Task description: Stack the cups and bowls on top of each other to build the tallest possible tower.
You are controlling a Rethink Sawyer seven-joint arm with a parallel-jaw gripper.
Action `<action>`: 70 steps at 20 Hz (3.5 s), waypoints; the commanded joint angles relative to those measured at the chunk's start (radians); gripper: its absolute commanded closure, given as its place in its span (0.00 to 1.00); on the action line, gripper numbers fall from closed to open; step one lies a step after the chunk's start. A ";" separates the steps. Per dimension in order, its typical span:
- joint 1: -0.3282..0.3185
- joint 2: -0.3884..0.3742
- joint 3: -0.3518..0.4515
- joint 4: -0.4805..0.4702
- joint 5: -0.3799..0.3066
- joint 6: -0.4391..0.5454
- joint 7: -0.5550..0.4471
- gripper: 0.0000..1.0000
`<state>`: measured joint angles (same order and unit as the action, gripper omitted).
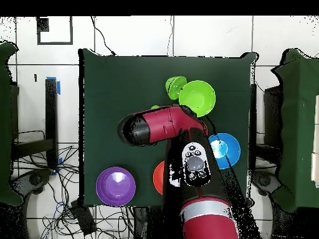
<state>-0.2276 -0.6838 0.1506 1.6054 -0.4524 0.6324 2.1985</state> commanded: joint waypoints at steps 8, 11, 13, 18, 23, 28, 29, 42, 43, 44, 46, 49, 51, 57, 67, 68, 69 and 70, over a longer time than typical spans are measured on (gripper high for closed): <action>0.072 0.029 -0.016 -0.007 0.064 -0.016 0.122 1.00; 0.070 0.020 -0.008 -0.018 0.082 0.005 0.097 1.00; 0.075 0.018 -0.012 -0.010 0.085 -0.001 0.098 1.00; 0.076 0.009 -0.011 -0.008 0.101 -0.006 0.092 1.00; 0.069 -0.029 -0.011 0.007 0.103 -0.006 0.061 1.00; 0.037 -0.043 -0.006 0.023 0.075 -0.034 0.008 1.00; 0.032 -0.048 -0.003 0.017 0.073 -0.029 -0.002 1.00; 0.002 -0.004 0.004 -0.049 0.035 -0.050 -0.025 1.00; 0.001 -0.007 0.004 -0.049 0.037 -0.049 -0.023 1.00; -0.005 -0.006 0.007 -0.048 0.039 -0.054 -0.025 1.00; -0.008 -0.006 0.008 -0.044 0.042 -0.061 -0.019 1.00; -0.007 -0.007 0.006 -0.037 0.047 -0.068 -0.002 1.00; -0.002 -0.007 0.006 -0.041 0.050 -0.061 0.002 1.00; 0.007 0.018 0.008 -0.062 0.058 -0.069 0.023 1.00; 0.055 0.043 -0.006 -0.108 0.070 -0.053 0.071 1.00; 0.057 0.049 -0.006 -0.114 0.072 -0.055 0.075 1.00; 0.057 0.056 -0.005 -0.124 0.073 -0.053 0.073 1.00; 0.059 0.063 -0.005 -0.134 0.074 -0.051 0.073 1.00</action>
<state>-0.1987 -0.7016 0.1177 1.5390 -0.3763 0.6324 2.1985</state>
